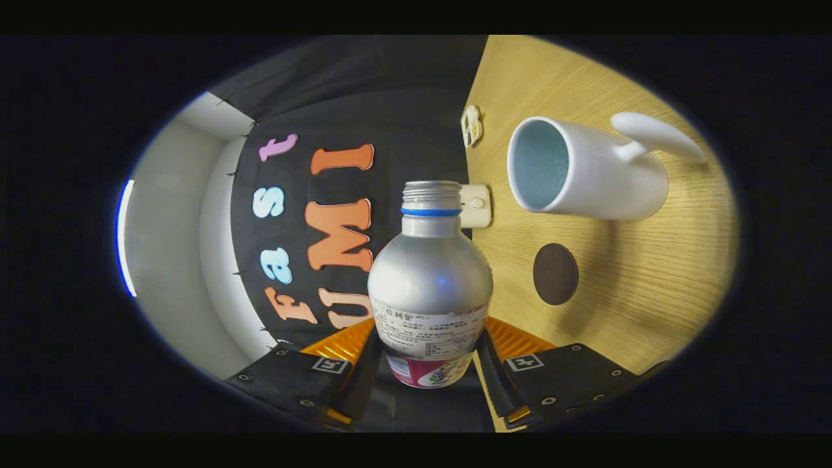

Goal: Take the bottle from table, then pour the juice into the cup, finally place the bottle on the coaster

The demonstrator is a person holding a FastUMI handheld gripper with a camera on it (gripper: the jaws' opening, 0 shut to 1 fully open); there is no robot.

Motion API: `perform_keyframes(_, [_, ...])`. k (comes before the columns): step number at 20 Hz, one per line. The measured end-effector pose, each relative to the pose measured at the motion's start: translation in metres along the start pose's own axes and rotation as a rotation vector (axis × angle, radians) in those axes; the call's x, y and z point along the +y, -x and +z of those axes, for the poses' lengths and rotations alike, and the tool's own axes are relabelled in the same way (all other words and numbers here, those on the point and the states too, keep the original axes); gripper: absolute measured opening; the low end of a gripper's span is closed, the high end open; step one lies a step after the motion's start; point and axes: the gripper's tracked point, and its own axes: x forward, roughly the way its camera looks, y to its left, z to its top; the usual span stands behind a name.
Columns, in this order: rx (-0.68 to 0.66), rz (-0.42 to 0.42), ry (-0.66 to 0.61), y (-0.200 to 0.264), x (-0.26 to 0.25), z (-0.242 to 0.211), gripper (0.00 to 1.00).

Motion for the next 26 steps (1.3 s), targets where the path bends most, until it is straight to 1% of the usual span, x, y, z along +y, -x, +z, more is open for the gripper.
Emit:
perform_keyframes(11, [-0.006, 0.019, -0.184, -0.003, 0.006, 0.016, 0.73])
perform_keyframes(16, [-0.012, 0.021, -0.227, -0.003, 0.006, 0.024, 0.73])
perform_keyframes(26, [-0.009, 0.042, -0.290, -0.002, 0.018, 0.028, 0.73])
